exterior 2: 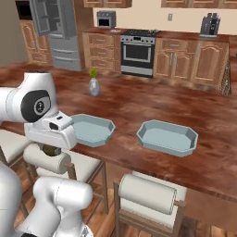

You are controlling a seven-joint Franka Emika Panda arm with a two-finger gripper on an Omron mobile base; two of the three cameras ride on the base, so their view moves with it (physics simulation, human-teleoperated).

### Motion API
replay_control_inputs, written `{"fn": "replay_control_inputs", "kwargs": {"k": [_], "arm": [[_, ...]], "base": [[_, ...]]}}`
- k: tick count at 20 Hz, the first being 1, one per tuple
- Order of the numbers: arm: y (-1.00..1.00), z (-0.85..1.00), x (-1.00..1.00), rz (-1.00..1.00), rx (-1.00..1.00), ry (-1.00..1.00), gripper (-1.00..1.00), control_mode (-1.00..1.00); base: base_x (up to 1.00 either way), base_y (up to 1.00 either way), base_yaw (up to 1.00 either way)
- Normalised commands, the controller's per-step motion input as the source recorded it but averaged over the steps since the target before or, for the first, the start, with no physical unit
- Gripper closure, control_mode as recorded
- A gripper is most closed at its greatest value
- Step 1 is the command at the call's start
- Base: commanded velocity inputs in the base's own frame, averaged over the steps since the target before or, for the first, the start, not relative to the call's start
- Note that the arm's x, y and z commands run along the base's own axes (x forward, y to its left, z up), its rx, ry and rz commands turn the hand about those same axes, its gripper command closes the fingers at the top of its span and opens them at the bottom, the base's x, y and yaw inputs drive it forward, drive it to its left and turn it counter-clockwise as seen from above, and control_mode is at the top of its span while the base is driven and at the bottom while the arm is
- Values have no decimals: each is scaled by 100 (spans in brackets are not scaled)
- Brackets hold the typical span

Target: Place the cold items (kiwi and peach) from the fridge in one tupperware on the dining counter. Place the warm items (hot dog and kebab skewer) in the stove area in another tupperware.

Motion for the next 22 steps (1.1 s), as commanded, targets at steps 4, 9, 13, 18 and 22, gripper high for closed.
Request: {"fn": "replay_control_inputs", "kwargs": {"k": [4, 9, 13, 18, 22], "arm": [[0, 0, 0, 0, 0, 0, 100, 100], [0, 0, 19, 0, -1, 0, 100, -100], [-2, 6, 84, 13, -1, 7, 100, -100], [0, 2, 91, 4, -1, 0, 100, -100], [-2, 0, 100, 0, 4, 1, 100, -100]], "base": [[19, 4, 10], [4, 0, 0], [0, 0, 0], [0, 0, 0], [0, 0, 0]]}}
